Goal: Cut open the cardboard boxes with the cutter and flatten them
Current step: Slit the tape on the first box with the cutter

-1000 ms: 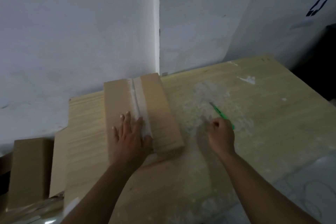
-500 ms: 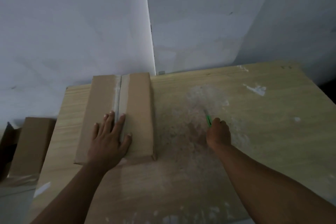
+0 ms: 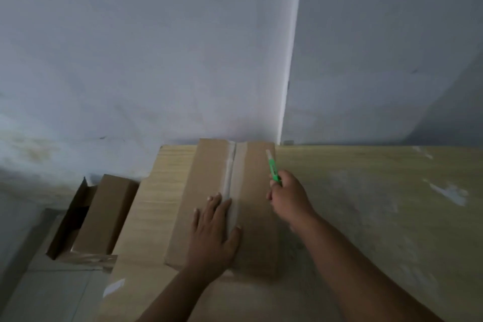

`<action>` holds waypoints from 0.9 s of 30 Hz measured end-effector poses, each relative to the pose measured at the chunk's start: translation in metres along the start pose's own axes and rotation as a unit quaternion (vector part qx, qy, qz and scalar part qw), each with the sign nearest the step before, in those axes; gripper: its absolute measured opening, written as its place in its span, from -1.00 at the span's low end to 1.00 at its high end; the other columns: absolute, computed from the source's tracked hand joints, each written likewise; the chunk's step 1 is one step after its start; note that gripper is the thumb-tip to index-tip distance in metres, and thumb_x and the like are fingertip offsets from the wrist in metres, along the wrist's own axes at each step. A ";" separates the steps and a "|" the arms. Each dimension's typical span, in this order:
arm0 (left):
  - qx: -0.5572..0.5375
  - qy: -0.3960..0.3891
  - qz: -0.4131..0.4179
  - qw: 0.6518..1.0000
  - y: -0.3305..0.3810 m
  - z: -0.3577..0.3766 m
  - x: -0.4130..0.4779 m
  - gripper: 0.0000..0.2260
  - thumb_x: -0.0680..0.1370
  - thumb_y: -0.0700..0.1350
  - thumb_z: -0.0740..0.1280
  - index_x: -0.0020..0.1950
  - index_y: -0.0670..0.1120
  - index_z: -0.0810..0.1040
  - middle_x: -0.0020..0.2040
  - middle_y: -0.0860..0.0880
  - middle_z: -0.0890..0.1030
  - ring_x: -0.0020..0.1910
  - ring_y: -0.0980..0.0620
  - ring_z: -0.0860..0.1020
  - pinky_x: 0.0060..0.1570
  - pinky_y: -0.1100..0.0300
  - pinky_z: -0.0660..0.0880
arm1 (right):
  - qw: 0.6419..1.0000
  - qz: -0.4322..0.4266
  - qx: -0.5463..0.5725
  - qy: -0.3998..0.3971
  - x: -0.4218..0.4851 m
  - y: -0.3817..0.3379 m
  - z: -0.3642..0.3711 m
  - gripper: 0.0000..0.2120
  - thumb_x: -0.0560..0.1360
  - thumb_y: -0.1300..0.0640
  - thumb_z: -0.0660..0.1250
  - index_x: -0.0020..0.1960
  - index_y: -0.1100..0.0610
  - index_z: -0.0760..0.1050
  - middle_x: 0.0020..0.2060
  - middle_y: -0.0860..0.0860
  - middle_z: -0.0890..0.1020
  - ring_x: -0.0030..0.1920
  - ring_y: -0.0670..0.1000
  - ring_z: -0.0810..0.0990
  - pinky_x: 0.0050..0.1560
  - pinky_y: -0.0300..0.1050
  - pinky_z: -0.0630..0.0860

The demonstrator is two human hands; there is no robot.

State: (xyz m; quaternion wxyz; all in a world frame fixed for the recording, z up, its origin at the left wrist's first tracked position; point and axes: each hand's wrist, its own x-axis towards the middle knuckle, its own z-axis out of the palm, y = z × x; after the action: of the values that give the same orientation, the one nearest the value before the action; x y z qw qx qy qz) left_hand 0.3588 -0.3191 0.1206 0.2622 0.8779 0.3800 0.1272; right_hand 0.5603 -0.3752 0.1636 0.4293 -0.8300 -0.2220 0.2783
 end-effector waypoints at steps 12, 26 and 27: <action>0.080 -0.120 0.083 0.986 -0.032 -0.047 0.182 -0.45 0.67 0.01 0.07 0.65 -0.12 0.15 0.68 -0.13 0.10 0.66 -0.13 0.03 0.56 -0.16 0.08 | 0.993 0.084 -0.018 0.081 -0.019 -0.029 0.075 -0.77 0.66 0.04 0.19 0.22 0.06 0.53 0.05 0.11 0.66 0.08 0.18 0.61 0.02 -0.04 0.52; 0.119 -0.038 0.118 0.985 -0.077 -0.044 0.194 -0.61 0.69 0.19 0.08 0.51 0.19 0.39 0.18 0.02 0.54 0.23 -0.06 0.46 0.27 -0.01 0.25 | 0.975 0.026 -0.206 0.073 -0.012 -0.072 0.109 -0.55 0.69 0.11 0.05 0.56 -0.08 0.15 0.10 0.20 0.64 0.03 0.22 0.62 0.00 -0.01 0.53; 0.116 -0.038 0.115 0.986 -0.078 -0.044 0.194 -0.61 0.70 0.19 0.08 0.51 0.20 0.39 0.18 0.02 0.55 0.23 -0.06 0.46 0.27 -0.01 0.25 | 0.972 0.011 -0.225 0.066 -0.010 -0.075 0.114 -0.50 0.68 0.12 0.05 0.59 -0.11 0.09 0.13 0.21 0.64 0.06 0.22 0.62 0.04 0.02 0.54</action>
State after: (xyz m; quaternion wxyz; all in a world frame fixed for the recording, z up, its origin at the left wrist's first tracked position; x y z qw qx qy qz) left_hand 0.4250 -0.1158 0.1188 0.1564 0.9445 0.2784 0.0777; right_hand 0.4690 -0.2745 0.1747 0.2425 -0.9243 -0.2403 0.1705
